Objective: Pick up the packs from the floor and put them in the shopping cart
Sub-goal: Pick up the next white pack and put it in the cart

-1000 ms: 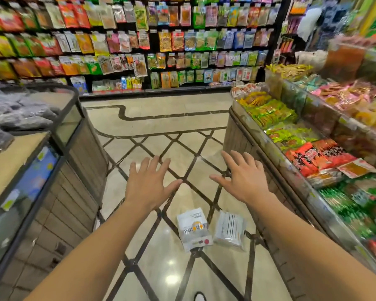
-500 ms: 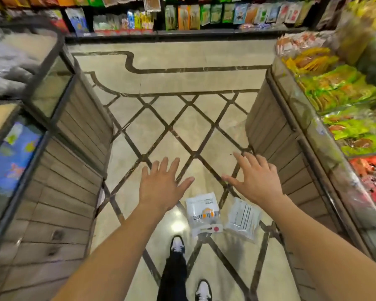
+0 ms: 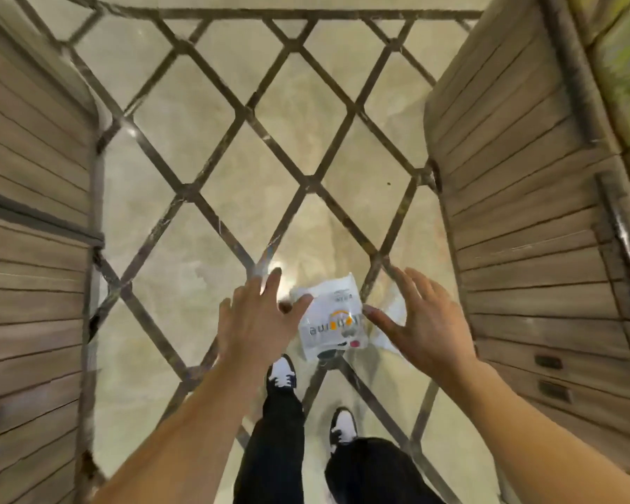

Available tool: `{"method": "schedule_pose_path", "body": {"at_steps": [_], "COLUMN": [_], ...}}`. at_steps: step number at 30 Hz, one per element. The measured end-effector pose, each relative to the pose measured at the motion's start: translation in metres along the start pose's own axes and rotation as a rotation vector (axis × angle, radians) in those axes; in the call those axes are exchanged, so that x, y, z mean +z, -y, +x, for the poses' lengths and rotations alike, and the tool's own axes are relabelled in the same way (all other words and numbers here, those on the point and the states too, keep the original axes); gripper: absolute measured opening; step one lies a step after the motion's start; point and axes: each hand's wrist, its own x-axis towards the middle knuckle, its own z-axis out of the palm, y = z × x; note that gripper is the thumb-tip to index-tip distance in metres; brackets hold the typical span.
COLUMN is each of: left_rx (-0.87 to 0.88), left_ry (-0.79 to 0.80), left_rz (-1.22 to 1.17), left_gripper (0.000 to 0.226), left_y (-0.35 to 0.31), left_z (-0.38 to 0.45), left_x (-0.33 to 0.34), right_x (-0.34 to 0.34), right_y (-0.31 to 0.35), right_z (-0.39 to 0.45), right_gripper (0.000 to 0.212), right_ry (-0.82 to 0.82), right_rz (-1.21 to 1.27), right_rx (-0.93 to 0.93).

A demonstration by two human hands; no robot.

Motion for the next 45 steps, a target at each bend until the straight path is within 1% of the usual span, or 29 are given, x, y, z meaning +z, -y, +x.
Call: {"method": "schedule_pose_path", "body": {"at_steps": [2, 5, 7, 10, 13, 15, 17, 21, 24, 25, 26, 27, 28, 29, 30, 31, 33, 35, 38, 41, 42, 44, 45], "left_rx": [-0.049, -0.139, -0.173, -0.208, -0.247, -0.276, -0.329, -0.505, -0.561, -0.575, -0.583, -0.589, -0.59, -0.594, -0.596, -0.593, -0.573, -0.536, -0.478, -0.416, -0.376, -0.271, -0.219], "left_ry": [0.062, 0.184, 0.248, 0.285, 0.311, 0.3, 0.254, 0.14, 0.066, 0.053, 0.039, 0.024, 0.0, -0.031, -0.057, -0.072, -0.095, -0.089, -0.068, -0.087, -0.104, -0.132, -0.137], "left_rz": [-0.05, -0.148, -0.188, -0.228, -0.296, -0.375, -0.475, -0.753, -0.998, -1.068, -1.124, -1.162, -1.194, -1.226, -1.25, -1.261, -1.262, -1.239, -1.176, -1.085, -1.038, -0.954, -0.928], "left_gripper": [0.086, 0.079, 0.079, 0.08, 0.08, 0.082, 0.09, 0.105, 0.124, 0.129, 0.128, 0.117, 0.1, 0.083, 0.072, 0.068, 0.071, 0.075, 0.06, 0.049, 0.051, 0.065, 0.07], "left_y": [0.005, 0.007, 0.009, 0.013, 0.015, 0.018, 0.019, 0.016, 0.02, 0.021, 0.021, 0.021, 0.018, 0.015, 0.012, 0.008, 0.003, -0.003, -0.02, -0.044, -0.054, -0.08, -0.094], "left_z": [0.02, 0.049, 0.069, 0.103, 0.137, 0.16, 0.182, 0.222, 0.244, 0.247, 0.247, 0.246, 0.245, 0.243, 0.241, 0.239, 0.233, 0.225, 0.208, 0.189, 0.183, 0.167, 0.159], "left_x": [0.045, 0.118, 0.171, 0.25, 0.319, 0.359, 0.394, 0.444, 0.474, 0.483, 0.491, 0.499, 0.503, 0.506, 0.507, 0.504, 0.491, 0.468, 0.413, 0.345, 0.319, 0.265, 0.239], "right_x": [0.04, 0.102, 0.148, 0.221, 0.29, 0.331, 0.369, 0.428, 0.457, 0.466, 0.474, 0.482, 0.487, 0.49, 0.49, 0.488, 0.477, 0.452, 0.399, 0.326, 0.299, 0.243, 0.213], "right_y": [-0.008, -0.023, -0.037, -0.062, -0.085, -0.097, -0.108, -0.133, -0.148, -0.151, -0.153, -0.154, -0.154, -0.153, -0.151, -0.15, -0.147, -0.142, -0.14, -0.137, -0.137, -0.14, -0.142], "right_z": [0.02, 0.05, 0.072, 0.111, 0.155, 0.184, 0.215, 0.269, 0.295, 0.299, 0.301, 0.302, 0.3, 0.298, 0.295, 0.291, 0.282, 0.268, 0.24, 0.21, 0.199, 0.171, 0.156], "right_gripper": [0.098, 0.103, 0.097, 0.088, 0.088, 0.089, 0.092, 0.104, 0.11, 0.108, 0.102, 0.092, 0.081, 0.074, 0.071, 0.07, 0.064, 0.061, 0.056, 0.049, 0.047, 0.038, 0.039], "right_ry": [0.061, 0.078, 0.093, 0.133, 0.168, 0.187, 0.196, 0.154, 0.155, 0.163, 0.163, 0.16, 0.156, 0.147, 0.136, 0.126, 0.107, 0.078, 0.025, -0.052, -0.089, -0.174, -0.222], "right_rz": [0.069, 0.212, 0.285, 0.35, 0.383, 0.428, 0.466, 0.555, 0.692, 0.738, 0.783, 0.824, 0.85, 0.883, 0.918, 0.946, 0.966, 0.995, 1.008, 1.03, 1.041, 1.055, 1.062], "right_rx": [0.057, 0.175, 0.21, 0.238, 0.27, 0.297, 0.331, 0.389, 0.411, 0.393, 0.36, 0.328, 0.304, 0.288, 0.289, 0.293, 0.305, 0.352, 0.369, 0.357, 0.365, 0.393, 0.41]}}
